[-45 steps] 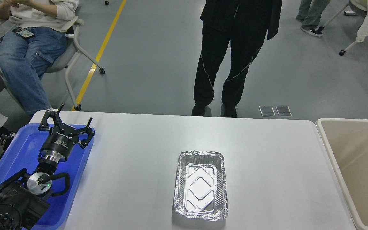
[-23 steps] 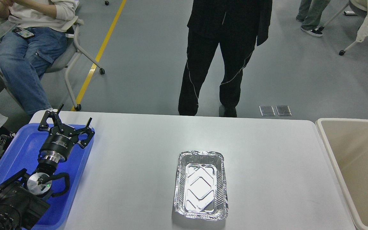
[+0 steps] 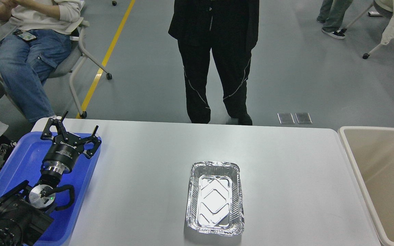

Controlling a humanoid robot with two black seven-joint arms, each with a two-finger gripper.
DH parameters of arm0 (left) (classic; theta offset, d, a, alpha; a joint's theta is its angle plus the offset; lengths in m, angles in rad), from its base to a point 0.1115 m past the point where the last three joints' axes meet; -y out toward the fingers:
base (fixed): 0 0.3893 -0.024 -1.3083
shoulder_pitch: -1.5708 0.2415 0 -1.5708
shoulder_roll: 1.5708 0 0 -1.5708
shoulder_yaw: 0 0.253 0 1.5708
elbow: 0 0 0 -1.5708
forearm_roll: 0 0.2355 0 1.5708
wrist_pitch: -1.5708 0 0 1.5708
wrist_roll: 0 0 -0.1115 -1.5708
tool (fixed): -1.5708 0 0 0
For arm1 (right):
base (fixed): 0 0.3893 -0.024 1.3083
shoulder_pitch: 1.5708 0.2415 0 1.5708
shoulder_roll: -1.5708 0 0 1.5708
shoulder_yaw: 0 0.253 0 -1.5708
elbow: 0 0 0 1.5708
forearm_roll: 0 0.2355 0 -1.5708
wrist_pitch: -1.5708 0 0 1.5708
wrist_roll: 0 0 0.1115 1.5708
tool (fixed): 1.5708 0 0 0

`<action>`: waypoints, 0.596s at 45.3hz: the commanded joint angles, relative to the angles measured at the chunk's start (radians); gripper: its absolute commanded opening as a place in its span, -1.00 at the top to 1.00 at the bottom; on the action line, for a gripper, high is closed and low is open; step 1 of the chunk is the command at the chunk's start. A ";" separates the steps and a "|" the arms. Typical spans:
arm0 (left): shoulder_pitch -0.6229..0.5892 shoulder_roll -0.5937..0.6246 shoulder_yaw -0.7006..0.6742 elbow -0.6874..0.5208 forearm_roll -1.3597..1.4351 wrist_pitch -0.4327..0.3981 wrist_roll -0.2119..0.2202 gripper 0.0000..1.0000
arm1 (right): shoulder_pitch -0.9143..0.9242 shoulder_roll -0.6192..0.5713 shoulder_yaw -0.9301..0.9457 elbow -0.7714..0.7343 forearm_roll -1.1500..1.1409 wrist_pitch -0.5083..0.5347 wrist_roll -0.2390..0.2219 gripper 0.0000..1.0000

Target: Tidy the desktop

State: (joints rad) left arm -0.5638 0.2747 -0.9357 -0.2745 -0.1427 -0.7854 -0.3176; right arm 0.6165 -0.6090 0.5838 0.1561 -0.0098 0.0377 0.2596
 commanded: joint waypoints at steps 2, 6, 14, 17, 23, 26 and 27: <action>-0.001 0.000 0.000 0.000 0.000 0.000 0.000 -1.00 | -0.141 -0.087 0.312 0.364 0.008 0.077 0.003 -1.00; -0.001 0.000 0.000 0.000 0.000 0.000 0.000 -1.00 | -0.231 -0.086 0.439 0.514 -0.022 0.077 0.009 -1.00; -0.001 0.000 0.000 0.000 0.000 0.000 0.000 -1.00 | -0.353 0.038 0.714 0.749 -0.294 0.076 0.009 -1.00; -0.001 0.000 0.000 0.000 0.000 0.000 0.000 -1.00 | -0.369 0.098 0.758 0.778 -0.367 0.077 0.013 -1.00; -0.001 0.000 0.000 0.000 0.000 0.000 0.000 -1.00 | -0.371 0.164 0.755 0.796 -0.397 0.077 0.087 -1.00; -0.001 0.000 0.000 -0.002 0.002 0.000 0.000 -1.00 | -0.373 0.190 0.740 0.798 -0.401 0.077 0.116 -1.00; -0.001 0.000 0.000 0.000 0.000 0.000 0.000 -1.00 | -0.371 0.196 0.732 0.795 -0.403 0.077 0.122 -1.00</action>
State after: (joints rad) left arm -0.5643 0.2746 -0.9357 -0.2747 -0.1423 -0.7854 -0.3176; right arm 0.2931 -0.5202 1.2407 0.8484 -0.3071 0.1103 0.3036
